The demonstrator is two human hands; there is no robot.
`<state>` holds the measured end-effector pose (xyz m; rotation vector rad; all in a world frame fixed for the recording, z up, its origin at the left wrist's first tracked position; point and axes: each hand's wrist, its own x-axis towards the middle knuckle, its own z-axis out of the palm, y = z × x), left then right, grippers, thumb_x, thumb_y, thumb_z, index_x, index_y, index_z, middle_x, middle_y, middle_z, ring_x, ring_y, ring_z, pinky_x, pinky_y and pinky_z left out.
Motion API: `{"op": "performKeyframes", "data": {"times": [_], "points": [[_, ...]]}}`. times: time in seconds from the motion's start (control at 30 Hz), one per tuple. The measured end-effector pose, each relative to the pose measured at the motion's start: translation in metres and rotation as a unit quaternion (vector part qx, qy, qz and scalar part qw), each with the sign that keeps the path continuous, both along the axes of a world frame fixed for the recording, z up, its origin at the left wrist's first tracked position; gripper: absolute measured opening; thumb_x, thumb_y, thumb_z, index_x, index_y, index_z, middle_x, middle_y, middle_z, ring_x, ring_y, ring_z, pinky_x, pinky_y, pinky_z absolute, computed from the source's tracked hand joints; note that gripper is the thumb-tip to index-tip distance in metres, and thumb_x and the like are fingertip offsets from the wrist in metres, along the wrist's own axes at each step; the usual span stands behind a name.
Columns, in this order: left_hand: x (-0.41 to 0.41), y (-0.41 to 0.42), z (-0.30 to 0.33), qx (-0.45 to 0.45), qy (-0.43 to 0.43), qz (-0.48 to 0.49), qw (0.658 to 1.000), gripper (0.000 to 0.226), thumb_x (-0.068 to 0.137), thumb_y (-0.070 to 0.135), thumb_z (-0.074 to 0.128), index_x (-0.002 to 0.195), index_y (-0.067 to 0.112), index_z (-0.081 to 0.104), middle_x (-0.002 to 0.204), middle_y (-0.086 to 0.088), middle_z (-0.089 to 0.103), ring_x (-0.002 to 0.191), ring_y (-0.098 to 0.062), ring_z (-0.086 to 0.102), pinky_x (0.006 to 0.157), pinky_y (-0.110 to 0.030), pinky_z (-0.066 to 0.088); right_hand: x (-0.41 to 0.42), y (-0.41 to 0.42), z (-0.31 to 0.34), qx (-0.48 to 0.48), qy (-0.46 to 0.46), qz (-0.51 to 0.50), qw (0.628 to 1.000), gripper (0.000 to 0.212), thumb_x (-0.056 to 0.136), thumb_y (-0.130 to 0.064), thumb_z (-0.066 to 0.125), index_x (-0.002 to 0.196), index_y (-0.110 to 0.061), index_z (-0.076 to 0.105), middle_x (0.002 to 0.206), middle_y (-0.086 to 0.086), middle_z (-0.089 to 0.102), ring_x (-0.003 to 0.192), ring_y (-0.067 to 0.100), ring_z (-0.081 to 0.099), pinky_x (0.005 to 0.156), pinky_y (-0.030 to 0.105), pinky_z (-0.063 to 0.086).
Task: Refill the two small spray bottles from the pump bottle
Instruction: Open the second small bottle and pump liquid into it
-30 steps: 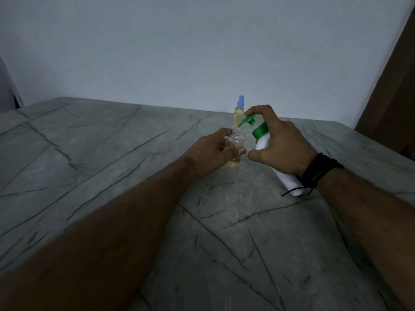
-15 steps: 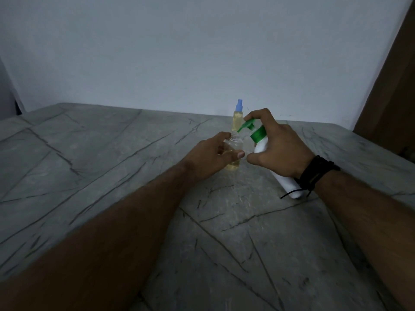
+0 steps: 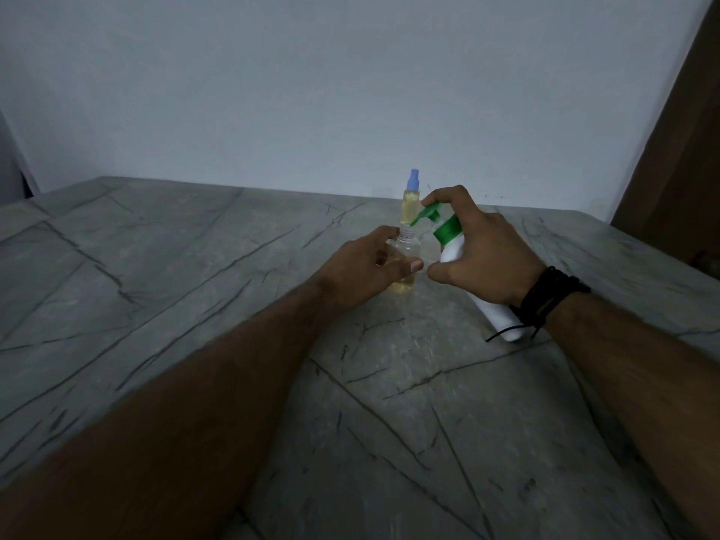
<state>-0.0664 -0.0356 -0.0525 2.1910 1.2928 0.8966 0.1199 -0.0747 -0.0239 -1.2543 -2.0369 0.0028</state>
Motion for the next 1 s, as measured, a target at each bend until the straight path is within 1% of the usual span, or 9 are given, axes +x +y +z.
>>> {"op": "performKeyframes", "data": {"times": [0.13,0.33,0.43,0.53,0.63,0.77,0.87,1.0], "points": [[0.0002,0.0010,-0.0006,-0.008,-0.001,0.001,1.000,0.064,0.088,0.055,0.059,0.142,0.027,0.039,0.136,0.001,0.056,0.120,-0.018,0.055,0.086,-0.025,0.041,0.0004,-0.0010,0.0003,0.006,-0.005,-0.001,1.000,0.078,0.067,-0.023,0.078,0.133,-0.038,0.038,0.077,-0.002,0.063,0.065,0.015,0.059,0.062,0.031,0.049],[-0.0016,0.0004,-0.0017,-0.006,-0.013,-0.009,1.000,0.063,0.087,0.054,0.060,0.140,0.027,0.041,0.131,0.004,0.059,0.117,-0.015,0.056,0.087,-0.025,0.044,-0.0003,-0.0003,0.0000,0.002,-0.005,-0.001,1.000,0.073,0.066,-0.024,0.077,0.128,-0.037,0.040,0.074,0.004,0.064,0.065,0.020,0.061,0.062,0.037,0.052],[-0.0018,0.0008,-0.0023,-0.004,-0.019,-0.012,1.000,0.062,0.086,0.055,0.061,0.138,0.027,0.043,0.130,0.003,0.061,0.116,-0.015,0.058,0.092,-0.029,0.047,-0.0004,0.0001,-0.0005,0.000,-0.002,0.003,1.000,0.073,0.066,-0.023,0.077,0.128,-0.037,0.040,0.075,0.001,0.063,0.065,0.017,0.060,0.062,0.033,0.050],[-0.0018,0.0004,-0.0023,-0.005,-0.016,-0.012,1.000,0.062,0.087,0.053,0.061,0.139,0.027,0.042,0.131,0.004,0.059,0.116,-0.015,0.057,0.088,-0.024,0.044,0.0001,-0.0007,-0.0004,0.003,-0.005,0.003,1.000,0.076,0.067,-0.022,0.077,0.131,-0.037,0.040,0.073,-0.001,0.062,0.064,0.016,0.059,0.060,0.030,0.047],[-0.0019,0.0004,-0.0014,-0.003,-0.012,-0.008,1.000,0.061,0.087,0.054,0.060,0.139,0.028,0.042,0.130,0.005,0.060,0.112,-0.012,0.058,0.084,-0.022,0.042,-0.0001,-0.0015,0.0000,0.003,-0.003,0.004,1.000,0.076,0.066,-0.022,0.077,0.130,-0.036,0.040,0.072,-0.002,0.062,0.064,0.017,0.059,0.060,0.030,0.047],[-0.0008,-0.0007,-0.0005,-0.003,-0.005,-0.004,1.000,0.061,0.088,0.053,0.059,0.140,0.027,0.041,0.131,0.004,0.059,0.115,-0.014,0.057,0.084,-0.023,0.042,-0.0002,-0.0017,0.0001,0.003,-0.003,0.001,1.000,0.074,0.066,-0.022,0.077,0.128,-0.035,0.041,0.074,-0.003,0.062,0.065,0.015,0.060,0.062,0.032,0.050],[-0.0007,-0.0008,-0.0001,-0.004,-0.008,-0.002,1.000,0.062,0.088,0.053,0.060,0.140,0.027,0.041,0.131,0.004,0.059,0.116,-0.015,0.057,0.084,-0.023,0.041,-0.0001,-0.0019,-0.0001,0.003,-0.007,0.000,1.000,0.076,0.067,-0.023,0.077,0.131,-0.037,0.039,0.075,0.000,0.063,0.066,0.017,0.060,0.062,0.033,0.050],[-0.0007,0.0003,-0.0011,-0.005,0.002,-0.001,1.000,0.065,0.087,0.056,0.059,0.141,0.028,0.040,0.133,0.003,0.059,0.116,-0.016,0.058,0.085,-0.025,0.043,-0.0003,-0.0021,0.0006,0.006,-0.006,-0.001,1.000,0.076,0.066,-0.022,0.077,0.131,-0.036,0.040,0.073,-0.003,0.061,0.064,0.015,0.059,0.060,0.030,0.047]]}}
